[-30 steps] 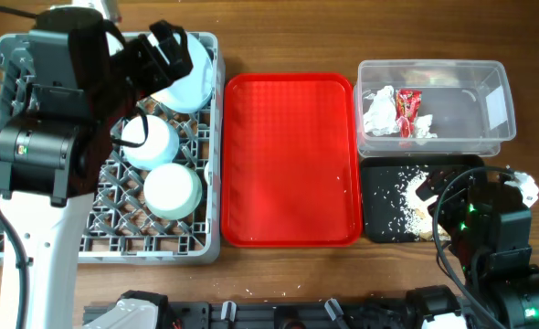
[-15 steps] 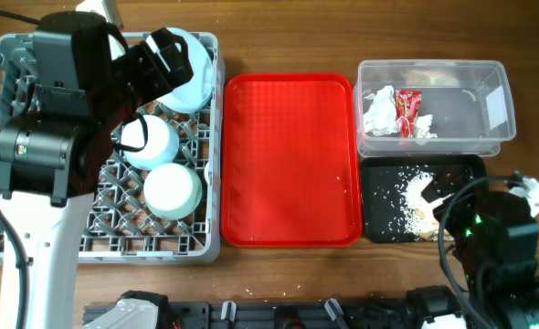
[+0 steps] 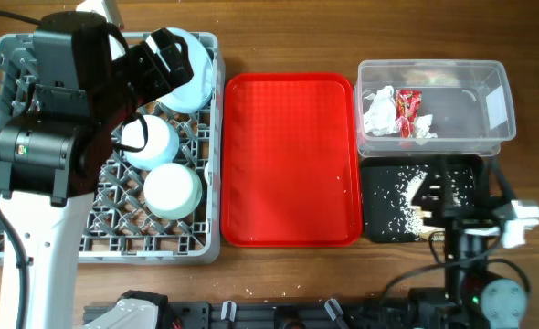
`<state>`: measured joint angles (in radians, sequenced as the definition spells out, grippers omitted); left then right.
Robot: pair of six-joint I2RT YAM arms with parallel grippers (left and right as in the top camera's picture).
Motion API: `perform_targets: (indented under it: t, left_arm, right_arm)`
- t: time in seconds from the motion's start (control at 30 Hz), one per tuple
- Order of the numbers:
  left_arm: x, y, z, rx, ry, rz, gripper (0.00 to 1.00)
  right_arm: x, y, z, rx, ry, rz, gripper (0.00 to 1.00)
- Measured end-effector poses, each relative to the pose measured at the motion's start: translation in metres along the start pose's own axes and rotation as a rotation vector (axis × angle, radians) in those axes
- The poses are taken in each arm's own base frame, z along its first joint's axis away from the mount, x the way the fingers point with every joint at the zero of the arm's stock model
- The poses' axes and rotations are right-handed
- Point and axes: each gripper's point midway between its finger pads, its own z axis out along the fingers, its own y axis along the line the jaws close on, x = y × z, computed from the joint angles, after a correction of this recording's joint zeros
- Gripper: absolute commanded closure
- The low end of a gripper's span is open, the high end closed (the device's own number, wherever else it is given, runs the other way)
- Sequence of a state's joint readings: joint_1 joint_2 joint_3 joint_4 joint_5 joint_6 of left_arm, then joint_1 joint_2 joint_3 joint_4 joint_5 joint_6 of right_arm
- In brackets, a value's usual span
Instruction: Sort waste into correct bins and load items into the dishwasher rack
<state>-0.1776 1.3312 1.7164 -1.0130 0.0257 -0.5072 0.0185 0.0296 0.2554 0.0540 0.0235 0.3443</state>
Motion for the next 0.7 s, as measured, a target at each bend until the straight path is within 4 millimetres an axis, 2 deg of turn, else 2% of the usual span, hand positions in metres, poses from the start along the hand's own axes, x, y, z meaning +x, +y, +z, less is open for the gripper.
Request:
perform_targets:
  t: [0.07, 0.2, 0.4, 0.47, 0.5, 0.7]
  left_arm:
    - [0.0, 0.0, 0.0, 0.0, 0.0, 0.0, 0.0]
    - [0.0, 0.0, 0.0, 0.0, 0.0, 0.0, 0.0]
    - [0.0, 0.0, 0.0, 0.0, 0.001, 0.0, 0.0]
    - [0.0, 0.0, 0.0, 0.0, 0.0, 0.0, 0.0]
    - [0.0, 0.0, 0.0, 0.0, 0.0, 0.0, 0.0]
    - [0.0, 0.0, 0.0, 0.0, 0.001, 0.0, 0.0]
  right_arm:
    - [0.024, -0.002, 0.001, -0.022, 0.045, -0.007, 0.0]
    - [0.059, -0.006, 0.002, -0.052, 0.111, -0.009, 0.0]
    - [0.099, -0.016, -0.001, -0.043, 0.2, -0.027, 0.0]
    - [0.126, -0.026, -0.007, -0.01, 0.297, -0.028, 0.01]
    - [0.133, -0.029, -0.009, -0.002, 0.318, -0.028, 0.0]
    - [0.133, -0.023, -0.009, -0.025, 0.317, -0.025, 0.0]
